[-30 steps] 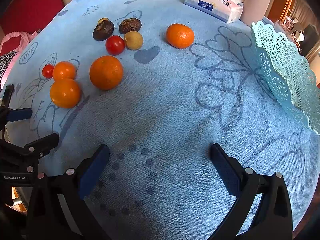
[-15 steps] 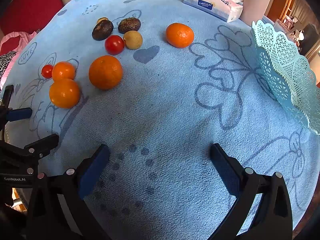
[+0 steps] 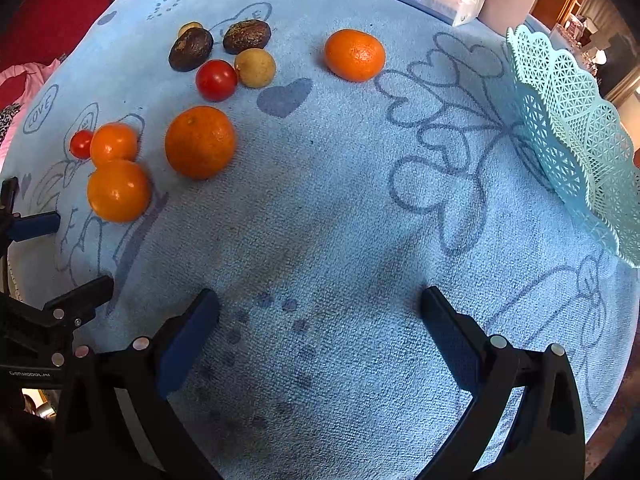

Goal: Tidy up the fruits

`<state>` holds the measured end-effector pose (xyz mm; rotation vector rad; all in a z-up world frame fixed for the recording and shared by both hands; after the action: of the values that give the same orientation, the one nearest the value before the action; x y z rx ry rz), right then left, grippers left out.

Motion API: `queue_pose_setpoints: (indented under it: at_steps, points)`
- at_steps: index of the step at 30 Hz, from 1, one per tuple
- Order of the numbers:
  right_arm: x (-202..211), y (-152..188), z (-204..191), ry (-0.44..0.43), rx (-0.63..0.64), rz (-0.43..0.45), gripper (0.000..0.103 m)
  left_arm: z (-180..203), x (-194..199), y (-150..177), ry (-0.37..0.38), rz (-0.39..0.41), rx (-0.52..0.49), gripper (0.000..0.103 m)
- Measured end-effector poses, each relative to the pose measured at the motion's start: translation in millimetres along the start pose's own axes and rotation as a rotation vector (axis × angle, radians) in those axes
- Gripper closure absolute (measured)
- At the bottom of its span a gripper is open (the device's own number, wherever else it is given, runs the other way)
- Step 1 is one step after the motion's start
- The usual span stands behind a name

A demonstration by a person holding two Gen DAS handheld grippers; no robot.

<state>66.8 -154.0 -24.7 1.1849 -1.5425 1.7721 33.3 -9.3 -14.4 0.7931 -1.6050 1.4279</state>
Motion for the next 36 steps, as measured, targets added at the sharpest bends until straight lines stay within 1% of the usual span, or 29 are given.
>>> queue_pose_setpoints:
  at_steps: [5, 13, 14, 20, 21, 23, 27, 29, 31, 36]
  points:
    - [0, -2, -3, 0.010, -0.011, 0.000, 0.002, -9, -1, -15, 0.000, 0.005, -0.007, 0.005]
    - [0, -4, -2, 0.017, -0.023, 0.008, 0.002, -34, -5, -42, -0.027, 0.029, 0.032, 0.005]
    - [1, -3, -2, 0.018, -0.023, 0.007, 0.002, -45, -6, -44, -0.028, 0.030, 0.038, 0.005]
    - [2, -5, -1, 0.025, -0.031, 0.006, 0.002, -83, -8, -62, -0.045, 0.042, 0.102, 0.005]
    - [2, -5, -1, 0.026, -0.033, 0.007, 0.002, -91, -8, -65, -0.044, 0.043, 0.116, 0.006]
    - [2, -5, -1, 0.030, -0.037, 0.007, 0.002, -106, -11, -72, -0.036, 0.037, 0.137, 0.012]
    - [2, -9, -1, 0.035, -0.044, 0.001, 0.002, -125, -15, -83, -0.039, 0.035, 0.142, 0.014]
    - [2, -11, 0, 0.039, -0.046, -0.013, 0.002, -132, -16, -88, -0.039, 0.033, 0.140, 0.016]
    - [1, -15, 2, 0.038, -0.051, -0.029, 0.002, -124, -16, -89, -0.041, 0.038, 0.135, 0.016]
    - [1, -27, 4, 0.041, -0.059, -0.065, 0.002, -121, -23, -109, -0.040, 0.042, 0.125, 0.016]
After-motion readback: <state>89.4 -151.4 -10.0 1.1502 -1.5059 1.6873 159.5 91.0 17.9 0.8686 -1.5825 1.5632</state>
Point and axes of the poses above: each gripper's, at about its wrist camera, not at the fingertips, and x roughly against the way its jaws point, z to its right, y to its underside, the point moved 2 cm from there along -x, roughly the way its jaws point, and after that the axes turned 13 degrees about z, right-handed, at the moved point
